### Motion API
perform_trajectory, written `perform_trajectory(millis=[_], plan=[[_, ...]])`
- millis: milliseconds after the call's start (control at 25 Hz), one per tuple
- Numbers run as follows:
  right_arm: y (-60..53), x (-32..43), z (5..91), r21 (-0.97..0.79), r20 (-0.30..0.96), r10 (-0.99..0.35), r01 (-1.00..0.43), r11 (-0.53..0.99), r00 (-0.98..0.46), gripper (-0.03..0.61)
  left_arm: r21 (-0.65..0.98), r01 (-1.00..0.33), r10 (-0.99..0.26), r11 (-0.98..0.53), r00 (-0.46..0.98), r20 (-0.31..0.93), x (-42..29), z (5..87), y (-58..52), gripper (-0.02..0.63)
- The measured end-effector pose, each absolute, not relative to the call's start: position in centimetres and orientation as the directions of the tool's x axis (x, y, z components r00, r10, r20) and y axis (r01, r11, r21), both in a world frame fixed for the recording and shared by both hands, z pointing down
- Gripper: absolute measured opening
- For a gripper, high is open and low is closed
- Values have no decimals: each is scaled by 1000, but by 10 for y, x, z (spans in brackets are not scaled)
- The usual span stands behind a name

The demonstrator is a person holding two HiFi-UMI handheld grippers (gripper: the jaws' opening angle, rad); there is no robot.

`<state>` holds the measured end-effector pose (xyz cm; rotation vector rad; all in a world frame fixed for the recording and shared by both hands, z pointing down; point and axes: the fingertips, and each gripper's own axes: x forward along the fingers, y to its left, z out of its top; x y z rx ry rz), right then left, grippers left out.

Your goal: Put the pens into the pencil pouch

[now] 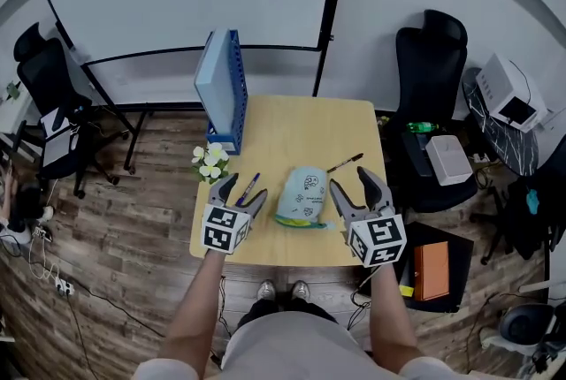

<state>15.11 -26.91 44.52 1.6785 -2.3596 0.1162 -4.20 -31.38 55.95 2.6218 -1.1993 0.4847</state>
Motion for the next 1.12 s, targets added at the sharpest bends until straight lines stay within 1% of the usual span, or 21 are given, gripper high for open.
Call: perform_trajectory(millis=[280,440,480,680,840,920,1040,1120], plan=[[-267,152,468,59,298,-904,-940,337,-305,258,112,-777,-625,-619,574,529,-58,633,-313,330],[-267,155,478,53,322,-898,-942,332,-299,253,143,-787,-586,-600,554,592,-65,662,-311,322],[-267,156,480,52,327,-897,-942,331,-297,252,147,-792,-580,-593,547,604,-67,668,-310,310],[-266,158,485,51,340,-894,-944,326,-291,246,152,-812,-570,-563,515,640,-77,683,-307,207],[-266,159,486,52,344,-895,-945,322,-285,243,152,-816,-549,-558,500,670,-79,690,-305,191],[-266,160,485,53,344,-896,-946,319,-283,241,126,-821,-550,-557,478,684,-81,692,-305,160],[-265,160,485,54,344,-897,-947,316,-279,237,83,-822,-551,-563,448,704,-83,697,-305,69],[-264,161,486,55,345,-897,-948,314,-277,234,84,-822,-544,-564,445,711,-84,699,-304,67]])
